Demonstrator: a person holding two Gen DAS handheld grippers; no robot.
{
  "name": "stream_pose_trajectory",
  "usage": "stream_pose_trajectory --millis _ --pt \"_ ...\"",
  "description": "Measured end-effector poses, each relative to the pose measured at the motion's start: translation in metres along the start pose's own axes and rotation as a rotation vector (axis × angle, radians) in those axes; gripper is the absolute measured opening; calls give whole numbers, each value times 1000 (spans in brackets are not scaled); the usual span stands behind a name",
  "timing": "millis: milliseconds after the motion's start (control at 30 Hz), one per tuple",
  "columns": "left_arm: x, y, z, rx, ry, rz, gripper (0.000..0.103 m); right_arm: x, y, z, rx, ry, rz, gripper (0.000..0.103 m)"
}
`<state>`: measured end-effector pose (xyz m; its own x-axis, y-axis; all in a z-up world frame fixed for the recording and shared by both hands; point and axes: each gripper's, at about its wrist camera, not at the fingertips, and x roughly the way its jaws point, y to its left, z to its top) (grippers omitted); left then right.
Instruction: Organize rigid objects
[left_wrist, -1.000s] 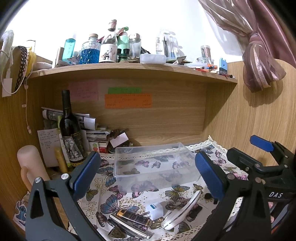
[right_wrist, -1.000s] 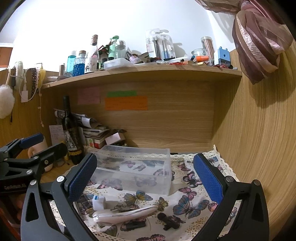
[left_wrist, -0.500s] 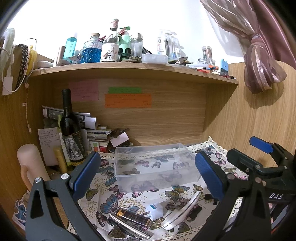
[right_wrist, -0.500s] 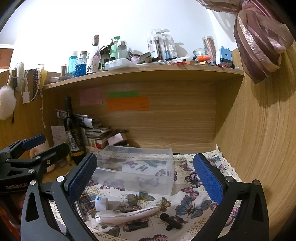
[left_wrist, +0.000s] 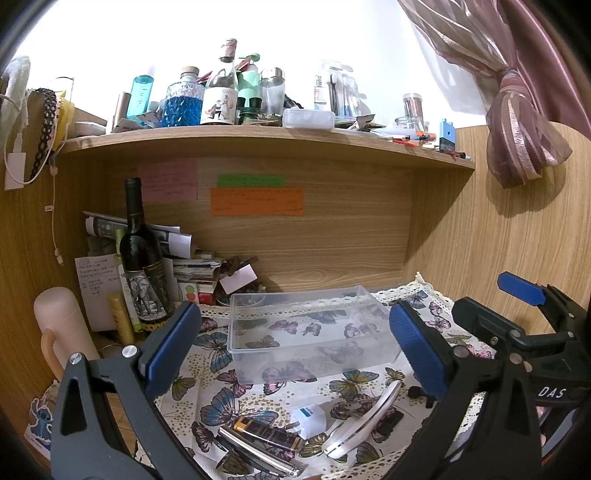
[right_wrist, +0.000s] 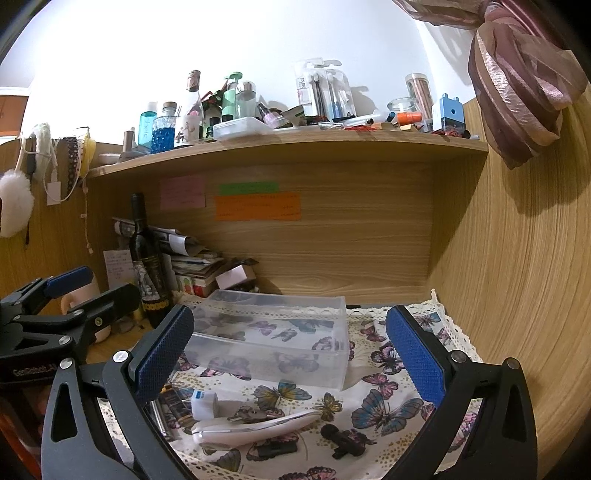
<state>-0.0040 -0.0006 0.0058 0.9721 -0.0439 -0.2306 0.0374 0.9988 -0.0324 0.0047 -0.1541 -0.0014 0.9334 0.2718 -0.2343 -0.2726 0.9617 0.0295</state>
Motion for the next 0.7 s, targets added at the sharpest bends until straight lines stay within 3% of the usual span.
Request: stream_pose_trajectory --millis 333,400,567,700 --pt "0 2 0 2 -6 -26 102 4 -1 -1 17 24 22 103" --pt "1 3 -2 10 1 -20 91 7 -2 -3 19 35 26 103" --pt "9 15 -5 -5 42 -7 80 16 -10 -11 18 88 13 82" --pt "19 35 -15 -44 109 9 72 26 -22 -23 29 155 -3 73"
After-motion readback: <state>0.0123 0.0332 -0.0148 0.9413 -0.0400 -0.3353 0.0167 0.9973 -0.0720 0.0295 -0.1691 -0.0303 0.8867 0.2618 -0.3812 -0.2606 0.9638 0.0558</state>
